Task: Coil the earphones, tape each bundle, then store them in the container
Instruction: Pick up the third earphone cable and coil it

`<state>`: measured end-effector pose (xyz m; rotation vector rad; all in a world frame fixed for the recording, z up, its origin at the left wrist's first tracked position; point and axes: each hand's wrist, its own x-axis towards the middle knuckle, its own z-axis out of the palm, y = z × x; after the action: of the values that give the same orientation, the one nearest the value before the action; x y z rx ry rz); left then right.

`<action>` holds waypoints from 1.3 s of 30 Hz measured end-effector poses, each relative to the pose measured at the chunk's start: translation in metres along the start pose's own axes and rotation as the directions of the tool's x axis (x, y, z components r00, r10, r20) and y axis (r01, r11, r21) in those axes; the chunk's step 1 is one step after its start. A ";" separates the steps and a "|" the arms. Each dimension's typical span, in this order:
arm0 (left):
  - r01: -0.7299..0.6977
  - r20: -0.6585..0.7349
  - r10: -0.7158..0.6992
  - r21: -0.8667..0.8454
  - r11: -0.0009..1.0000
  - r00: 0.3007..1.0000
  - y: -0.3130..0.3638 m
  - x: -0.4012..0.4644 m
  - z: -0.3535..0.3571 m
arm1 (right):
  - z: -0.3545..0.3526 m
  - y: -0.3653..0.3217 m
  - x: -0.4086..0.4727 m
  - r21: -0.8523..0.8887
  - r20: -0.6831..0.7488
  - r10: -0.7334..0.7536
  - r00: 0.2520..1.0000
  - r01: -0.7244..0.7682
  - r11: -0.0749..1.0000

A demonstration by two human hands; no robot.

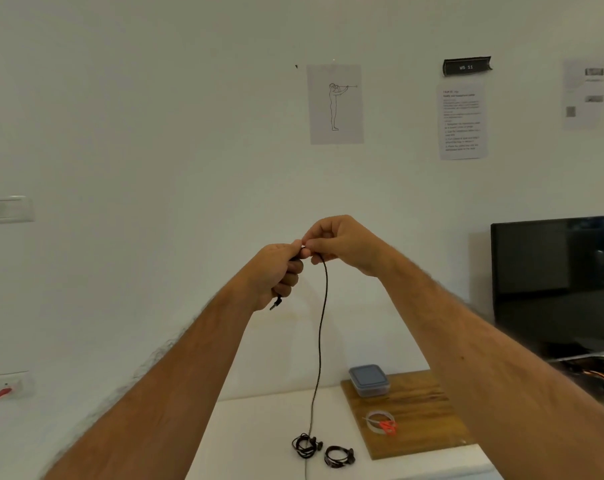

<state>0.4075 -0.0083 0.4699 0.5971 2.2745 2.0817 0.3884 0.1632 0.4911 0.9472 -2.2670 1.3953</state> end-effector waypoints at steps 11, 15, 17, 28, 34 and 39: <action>0.030 0.076 -0.023 -0.088 0.996 0.997 -0.001 -0.008 0.000 | 0.005 -0.001 0.001 0.153 -0.110 -0.033 0.993 0.050 0.987; 0.035 0.099 -0.021 -0.147 0.988 0.995 -0.005 -0.007 -0.004 | 0.002 0.002 -0.003 0.226 -0.030 -0.012 0.999 0.018 0.974; 0.035 0.134 -0.012 -0.173 0.984 0.991 -0.006 -0.008 -0.007 | -0.002 0.003 -0.003 0.259 0.000 -0.009 1.000 0.008 0.966; 0.003 0.230 0.057 -0.253 0.967 0.972 0.000 -0.019 0.002 | -0.002 0.002 -0.007 0.377 0.101 -0.060 0.993 0.017 0.926; 0.026 0.249 0.043 -0.269 0.963 0.968 0.005 -0.024 0.005 | -0.002 0.004 -0.008 0.366 0.103 -0.067 0.992 0.025 0.930; -0.033 0.199 0.085 -0.249 0.968 0.976 0.007 -0.022 0.006 | 0.003 0.009 -0.011 0.367 0.114 -0.032 0.993 -0.013 0.930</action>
<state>0.4314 -0.0081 0.4699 0.8330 1.8756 2.1627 0.3905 0.1676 0.4772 1.1795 -2.1146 1.8476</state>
